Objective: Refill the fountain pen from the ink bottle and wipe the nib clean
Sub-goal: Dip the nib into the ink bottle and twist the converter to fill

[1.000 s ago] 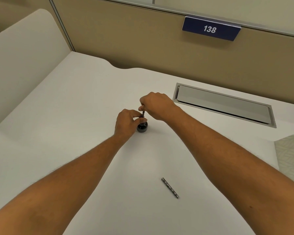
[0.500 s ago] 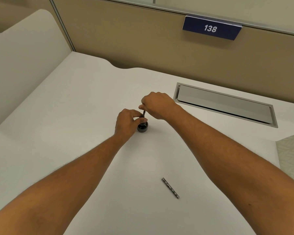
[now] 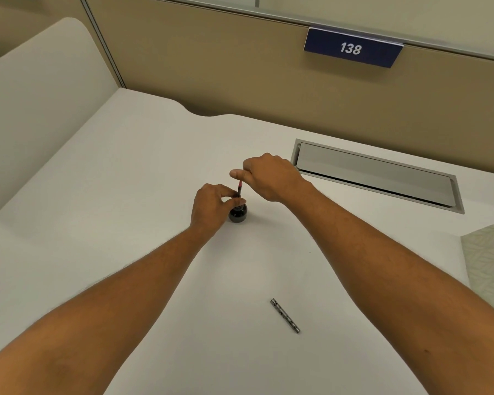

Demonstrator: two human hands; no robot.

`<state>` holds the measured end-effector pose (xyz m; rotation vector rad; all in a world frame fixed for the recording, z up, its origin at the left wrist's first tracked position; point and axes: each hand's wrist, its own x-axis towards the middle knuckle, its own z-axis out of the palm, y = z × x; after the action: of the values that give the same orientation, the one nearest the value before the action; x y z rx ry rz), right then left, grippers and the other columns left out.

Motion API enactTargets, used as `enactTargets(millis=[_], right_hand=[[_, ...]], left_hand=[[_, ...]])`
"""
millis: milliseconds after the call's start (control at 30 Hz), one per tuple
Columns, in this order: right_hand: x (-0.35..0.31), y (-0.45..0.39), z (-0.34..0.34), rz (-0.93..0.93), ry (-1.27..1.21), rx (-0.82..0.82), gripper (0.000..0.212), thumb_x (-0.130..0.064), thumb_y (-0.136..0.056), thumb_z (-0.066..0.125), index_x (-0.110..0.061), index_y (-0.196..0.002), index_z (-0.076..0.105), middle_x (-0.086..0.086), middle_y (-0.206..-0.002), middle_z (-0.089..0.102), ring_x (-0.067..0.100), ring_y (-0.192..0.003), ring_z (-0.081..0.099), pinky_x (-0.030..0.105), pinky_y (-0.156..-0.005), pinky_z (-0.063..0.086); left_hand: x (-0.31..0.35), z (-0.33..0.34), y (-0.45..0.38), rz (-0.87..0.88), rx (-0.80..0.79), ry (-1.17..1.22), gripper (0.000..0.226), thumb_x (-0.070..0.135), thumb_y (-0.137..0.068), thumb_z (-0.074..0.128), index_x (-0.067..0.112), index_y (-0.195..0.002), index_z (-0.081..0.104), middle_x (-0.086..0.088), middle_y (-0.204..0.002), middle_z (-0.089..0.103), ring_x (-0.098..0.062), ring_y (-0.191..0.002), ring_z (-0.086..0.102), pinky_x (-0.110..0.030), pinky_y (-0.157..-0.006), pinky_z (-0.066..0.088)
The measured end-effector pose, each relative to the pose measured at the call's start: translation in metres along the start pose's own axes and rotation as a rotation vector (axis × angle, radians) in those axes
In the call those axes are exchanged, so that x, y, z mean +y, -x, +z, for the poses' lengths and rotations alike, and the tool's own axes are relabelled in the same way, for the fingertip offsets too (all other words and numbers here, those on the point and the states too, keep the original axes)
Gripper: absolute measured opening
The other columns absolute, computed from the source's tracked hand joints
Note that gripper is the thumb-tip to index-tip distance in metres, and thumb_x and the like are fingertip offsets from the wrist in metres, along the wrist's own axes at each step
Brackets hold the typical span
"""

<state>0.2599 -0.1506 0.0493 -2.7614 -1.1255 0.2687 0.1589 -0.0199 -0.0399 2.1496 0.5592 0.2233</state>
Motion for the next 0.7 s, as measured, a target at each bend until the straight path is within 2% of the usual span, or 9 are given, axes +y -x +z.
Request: enactTargets(millis=[67,200,267,300,367,433,467,633,700], right_hand=[[0.003,0.008,0.003,0.036,-0.089,0.049,0.060,-0.060,-0.106,0.036,-0.010,-0.096,0.067,0.007,-0.087,0.068,0.031,-0.080,0.062,0.035,-0.066,0.040],[0.010,0.033,0.019,0.128,-0.250,0.134,0.048,-0.057,-0.105,0.041,-0.016,-0.098,0.066,0.004,-0.085,0.069,0.031,-0.081,0.064,0.035,-0.064,0.044],[0.015,0.049,0.028,0.173,-0.315,0.148,0.041,-0.054,-0.105,0.044,-0.020,-0.100,0.066,0.004,-0.087,0.070,0.030,-0.082,0.064,0.037,-0.068,0.049],[0.017,0.059,0.034,0.196,-0.357,0.157,0.039,-0.053,-0.105,0.045,-0.020,-0.100,0.066,0.003,-0.088,0.070,0.030,-0.083,0.064,0.038,-0.071,0.052],[0.023,0.079,0.045,0.248,-0.457,0.180,0.032,-0.048,-0.104,0.048,-0.022,-0.097,0.066,0.000,-0.086,0.071,0.028,-0.082,0.066,0.042,-0.076,0.057],[0.027,0.100,0.057,0.306,-0.577,0.191,0.025,-0.042,-0.102,0.052,-0.024,-0.093,0.067,-0.003,-0.083,0.071,0.024,-0.079,0.069,0.044,-0.078,0.059],[0.029,0.110,0.062,0.336,-0.634,0.196,0.022,-0.040,-0.101,0.054,-0.025,-0.091,0.067,-0.004,-0.081,0.071,0.023,-0.077,0.070,0.045,-0.078,0.060],[0.036,0.164,0.079,0.486,-0.811,0.238,0.020,-0.033,-0.102,0.058,-0.025,-0.086,0.068,-0.002,-0.078,0.073,0.017,-0.072,0.073,0.037,-0.068,0.057],[0.040,0.188,0.084,0.547,-0.872,0.269,0.019,-0.031,-0.102,0.059,-0.025,-0.088,0.069,-0.002,-0.079,0.074,0.011,-0.069,0.073,0.027,-0.065,0.051]], left_hand=[[0.000,-0.001,0.002,-0.023,0.009,0.036,0.023,0.033,-0.083,0.085,0.015,-0.097,0.085,0.002,-0.101,0.082,-0.013,-0.090,0.069,-0.016,-0.074,0.046],[0.002,-0.003,0.005,-0.102,0.026,0.135,0.027,0.040,-0.079,0.088,0.019,-0.095,0.084,0.015,-0.091,0.075,-0.017,-0.085,0.072,-0.037,-0.086,0.058],[0.003,-0.006,0.006,-0.136,0.024,0.178,0.027,0.043,-0.079,0.087,0.022,-0.095,0.085,0.012,-0.093,0.079,-0.021,-0.082,0.074,-0.040,-0.086,0.060],[0.005,-0.008,0.007,-0.154,0.023,0.219,0.025,0.042,-0.079,0.087,0.023,-0.096,0.085,0.009,-0.094,0.081,-0.023,-0.083,0.076,-0.039,-0.084,0.062],[0.010,-0.011,0.008,-0.188,0.041,0.314,0.022,0.034,-0.082,0.087,0.019,-0.098,0.085,0.002,-0.094,0.082,-0.023,-0.090,0.078,-0.024,-0.071,0.062],[0.015,-0.015,0.011,-0.229,0.080,0.425,0.023,0.028,-0.084,0.086,0.013,-0.101,0.084,-0.002,-0.096,0.082,-0.018,-0.098,0.077,-0.007,-0.058,0.052],[0.016,-0.017,0.013,-0.259,0.095,0.486,0.024,0.027,-0.084,0.086,0.011,-0.102,0.083,-0.003,-0.098,0.082,-0.017,-0.101,0.076,-0.004,-0.056,0.049],[0.032,-0.022,0.033,-0.360,0.088,0.707,0.019,0.031,-0.083,0.086,0.018,-0.096,0.084,-0.004,-0.100,0.082,-0.016,-0.099,0.068,-0.031,-0.083,0.050],[0.043,-0.020,0.046,-0.388,0.071,0.774,0.013,0.029,-0.084,0.086,0.021,-0.093,0.083,0.001,-0.092,0.082,-0.014,-0.091,0.066,-0.034,-0.086,0.050]])
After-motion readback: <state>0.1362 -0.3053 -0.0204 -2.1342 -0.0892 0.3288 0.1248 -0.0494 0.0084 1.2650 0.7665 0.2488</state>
